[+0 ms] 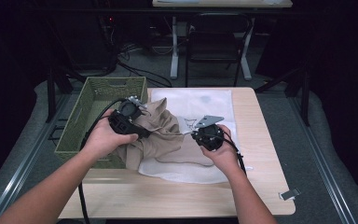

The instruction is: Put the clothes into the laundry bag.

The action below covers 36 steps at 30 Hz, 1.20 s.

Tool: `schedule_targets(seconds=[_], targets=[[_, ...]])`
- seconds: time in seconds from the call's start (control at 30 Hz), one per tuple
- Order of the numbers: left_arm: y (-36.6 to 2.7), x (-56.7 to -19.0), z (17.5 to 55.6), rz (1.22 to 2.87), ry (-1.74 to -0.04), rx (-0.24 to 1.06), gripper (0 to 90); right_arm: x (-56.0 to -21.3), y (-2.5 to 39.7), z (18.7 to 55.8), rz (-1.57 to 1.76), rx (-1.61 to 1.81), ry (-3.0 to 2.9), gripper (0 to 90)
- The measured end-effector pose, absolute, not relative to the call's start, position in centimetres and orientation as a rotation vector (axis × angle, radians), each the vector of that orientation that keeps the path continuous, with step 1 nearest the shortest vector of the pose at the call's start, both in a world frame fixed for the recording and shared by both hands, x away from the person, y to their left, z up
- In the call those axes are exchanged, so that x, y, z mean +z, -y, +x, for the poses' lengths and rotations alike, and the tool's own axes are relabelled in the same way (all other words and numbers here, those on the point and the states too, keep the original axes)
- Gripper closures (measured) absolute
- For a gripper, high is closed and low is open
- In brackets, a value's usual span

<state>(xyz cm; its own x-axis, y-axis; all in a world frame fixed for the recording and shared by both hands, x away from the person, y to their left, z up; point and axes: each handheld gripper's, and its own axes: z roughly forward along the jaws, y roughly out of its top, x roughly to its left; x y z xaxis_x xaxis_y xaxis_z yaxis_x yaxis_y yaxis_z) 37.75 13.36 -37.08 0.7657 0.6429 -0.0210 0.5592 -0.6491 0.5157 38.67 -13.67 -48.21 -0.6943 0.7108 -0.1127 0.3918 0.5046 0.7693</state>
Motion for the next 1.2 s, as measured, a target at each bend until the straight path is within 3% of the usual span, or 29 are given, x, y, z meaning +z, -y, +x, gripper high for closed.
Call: schedule_targets(seconds=[1.2], targets=[[-13.2,-38.7,35.0,2.422,-0.847,0.189,61.0,-47.7,13.7,38.7,0.894,1.059,-2.328,86.9]])
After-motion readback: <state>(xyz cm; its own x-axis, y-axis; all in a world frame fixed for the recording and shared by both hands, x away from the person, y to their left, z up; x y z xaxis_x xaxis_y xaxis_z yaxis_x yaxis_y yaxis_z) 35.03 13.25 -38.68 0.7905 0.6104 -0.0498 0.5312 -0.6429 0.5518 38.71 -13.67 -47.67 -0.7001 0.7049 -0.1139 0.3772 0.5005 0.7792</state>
